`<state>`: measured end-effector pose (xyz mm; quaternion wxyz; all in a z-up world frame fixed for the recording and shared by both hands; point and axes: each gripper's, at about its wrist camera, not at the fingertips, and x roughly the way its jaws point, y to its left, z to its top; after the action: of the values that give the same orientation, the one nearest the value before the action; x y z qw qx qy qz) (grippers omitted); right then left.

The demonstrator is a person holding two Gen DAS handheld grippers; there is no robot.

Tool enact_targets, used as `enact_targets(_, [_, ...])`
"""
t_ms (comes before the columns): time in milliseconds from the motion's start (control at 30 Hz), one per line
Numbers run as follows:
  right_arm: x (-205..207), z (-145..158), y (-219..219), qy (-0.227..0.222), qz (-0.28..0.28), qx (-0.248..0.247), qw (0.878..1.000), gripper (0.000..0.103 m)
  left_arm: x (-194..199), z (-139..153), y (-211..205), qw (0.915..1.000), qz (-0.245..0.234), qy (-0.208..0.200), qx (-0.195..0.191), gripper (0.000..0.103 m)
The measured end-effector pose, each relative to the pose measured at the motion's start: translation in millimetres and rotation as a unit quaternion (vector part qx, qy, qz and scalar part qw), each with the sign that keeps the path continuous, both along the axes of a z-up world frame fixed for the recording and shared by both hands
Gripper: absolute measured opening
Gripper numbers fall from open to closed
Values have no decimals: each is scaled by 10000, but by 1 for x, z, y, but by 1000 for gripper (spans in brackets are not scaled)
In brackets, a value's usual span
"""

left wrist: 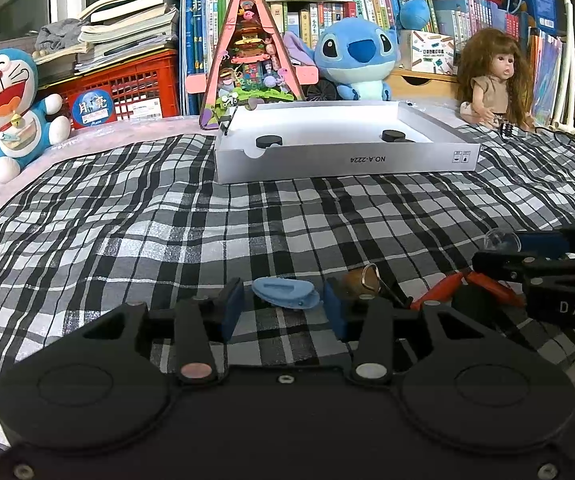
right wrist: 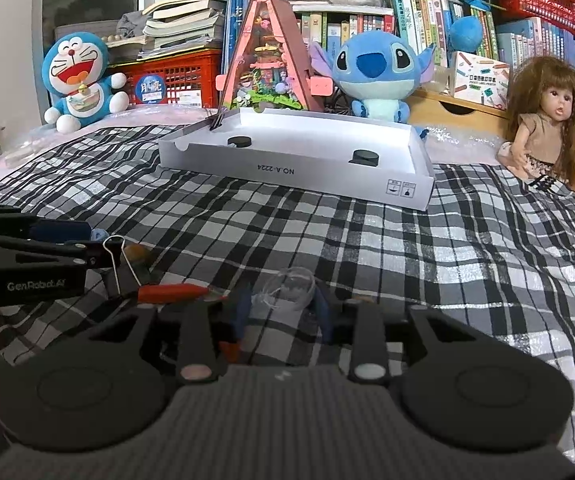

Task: Organize rigid objects
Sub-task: 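Grasp the light blue piece with the left tool while the right tool grasps the clear cup, then carry the blue piece and clear cup over the white tray with both tools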

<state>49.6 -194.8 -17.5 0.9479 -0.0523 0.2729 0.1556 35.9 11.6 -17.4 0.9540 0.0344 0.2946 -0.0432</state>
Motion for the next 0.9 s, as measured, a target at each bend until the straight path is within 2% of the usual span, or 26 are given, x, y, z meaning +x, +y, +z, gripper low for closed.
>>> enact_targets(367, [1,-2,0,-74,-72,-138,9999,54,0,0,0,9999,-106,-36,48,42])
enact_targets(467, [0,-2,1,-105,-38,-192,9998,54,0,0,0,9999,-155,-28,20,37])
enact_targets(667, [0,-1,1,-115,-3,-194,9997,41,-3,2,0,9998,-131,-119,47,34])
enact_targets(900, [2,3,-1,-99,-38,-84,9999,41,-3,9,-2,9997,-146,-189,69,34])
